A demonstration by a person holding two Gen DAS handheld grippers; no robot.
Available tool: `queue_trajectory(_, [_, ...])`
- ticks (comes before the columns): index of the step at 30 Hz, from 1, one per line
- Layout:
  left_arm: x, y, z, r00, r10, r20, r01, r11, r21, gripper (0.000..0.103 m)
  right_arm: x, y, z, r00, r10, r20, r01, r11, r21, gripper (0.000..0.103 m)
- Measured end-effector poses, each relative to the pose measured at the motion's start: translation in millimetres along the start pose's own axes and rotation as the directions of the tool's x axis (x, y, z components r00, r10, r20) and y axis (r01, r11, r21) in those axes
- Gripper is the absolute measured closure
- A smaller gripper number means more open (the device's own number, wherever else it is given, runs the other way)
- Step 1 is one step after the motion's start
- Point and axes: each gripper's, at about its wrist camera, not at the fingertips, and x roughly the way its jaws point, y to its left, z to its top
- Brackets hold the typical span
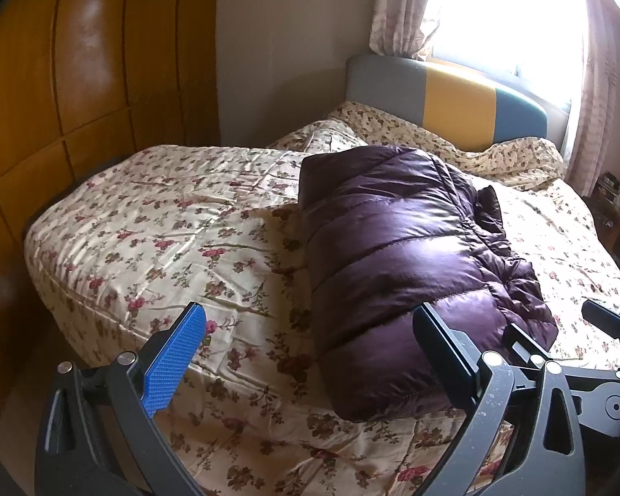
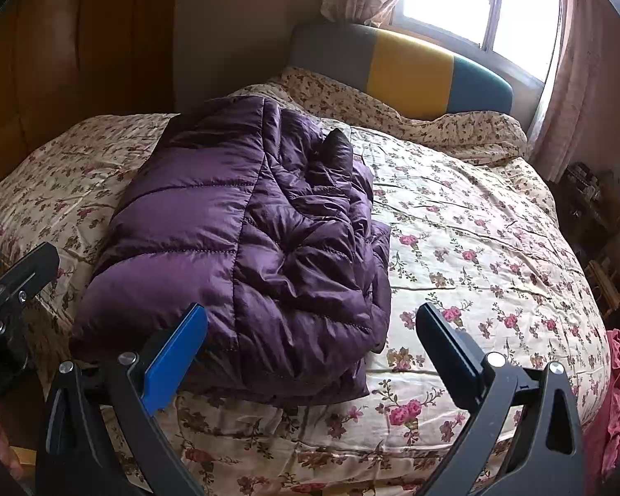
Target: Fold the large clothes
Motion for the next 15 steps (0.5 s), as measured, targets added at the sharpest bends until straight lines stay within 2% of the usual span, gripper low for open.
queue_trajectory(6, [0.2, 2.1, -1.4, 1.000, 0.009, 0.005, -0.008, 1.000, -0.004, 0.004, 0.6, -0.4, -0.4, 1.000, 0.001, -0.003, -0.001, 1.000, 0.000, 0.002])
queue_trajectory(15, [6.5, 0.6, -2.3, 1.000, -0.007, -0.028, 0.007, 1.000, 0.003, 0.004, 1.1, -2.2, 0.9, 1.000, 0.004, 0.011, -0.004, 1.000, 0.021, 0.002])
